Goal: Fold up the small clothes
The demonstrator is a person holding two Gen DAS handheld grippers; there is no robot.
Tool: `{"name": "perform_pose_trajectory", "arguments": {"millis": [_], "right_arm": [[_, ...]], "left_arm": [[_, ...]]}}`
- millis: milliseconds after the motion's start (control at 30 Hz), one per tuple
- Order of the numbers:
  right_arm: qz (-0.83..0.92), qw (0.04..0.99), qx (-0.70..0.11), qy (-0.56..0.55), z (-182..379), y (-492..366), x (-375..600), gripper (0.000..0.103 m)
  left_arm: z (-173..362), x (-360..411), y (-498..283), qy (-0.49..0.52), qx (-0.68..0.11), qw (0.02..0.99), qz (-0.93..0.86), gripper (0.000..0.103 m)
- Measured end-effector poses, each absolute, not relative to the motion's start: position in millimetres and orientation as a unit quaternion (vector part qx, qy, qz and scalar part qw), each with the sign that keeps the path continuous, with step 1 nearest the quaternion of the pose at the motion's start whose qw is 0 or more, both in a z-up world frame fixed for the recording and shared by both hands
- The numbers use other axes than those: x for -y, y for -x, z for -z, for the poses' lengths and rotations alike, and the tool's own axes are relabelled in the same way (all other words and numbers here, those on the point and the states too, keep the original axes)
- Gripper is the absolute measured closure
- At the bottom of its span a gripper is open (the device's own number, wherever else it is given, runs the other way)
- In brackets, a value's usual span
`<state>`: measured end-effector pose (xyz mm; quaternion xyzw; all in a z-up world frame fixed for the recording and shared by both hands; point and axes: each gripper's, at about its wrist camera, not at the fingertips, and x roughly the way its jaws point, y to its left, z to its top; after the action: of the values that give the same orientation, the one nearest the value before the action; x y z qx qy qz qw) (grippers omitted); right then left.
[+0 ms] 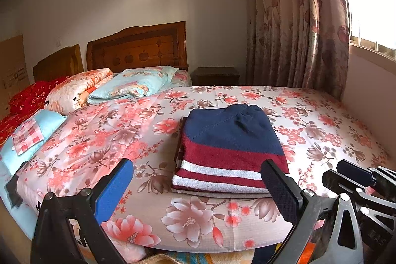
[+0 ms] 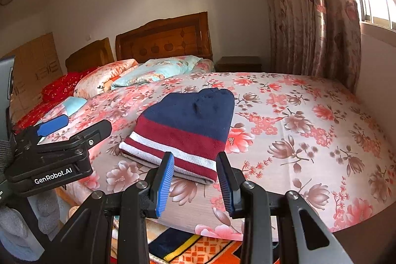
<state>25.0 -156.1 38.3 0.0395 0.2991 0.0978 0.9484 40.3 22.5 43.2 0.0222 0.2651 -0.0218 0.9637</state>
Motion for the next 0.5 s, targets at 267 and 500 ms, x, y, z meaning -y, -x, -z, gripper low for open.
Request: {"name": "perform_pose_trajectory", "arguments": {"millis": [267, 500], "right_arm": [[-0.099, 0.948, -0.299, -0.040, -37.9, -24.5, 156.0, 0.067], [-0.100, 0.948, -0.300, -0.039, -37.8, -24.3, 155.6, 0.067]], "left_arm": [[-45.1, -20.8, -39.4, -0.023, -0.261, 0.965, 0.024, 0.000], [-46.5, -19.1, -36.9, -0.025, -0.256, 0.966, 0.025, 0.000]]}}
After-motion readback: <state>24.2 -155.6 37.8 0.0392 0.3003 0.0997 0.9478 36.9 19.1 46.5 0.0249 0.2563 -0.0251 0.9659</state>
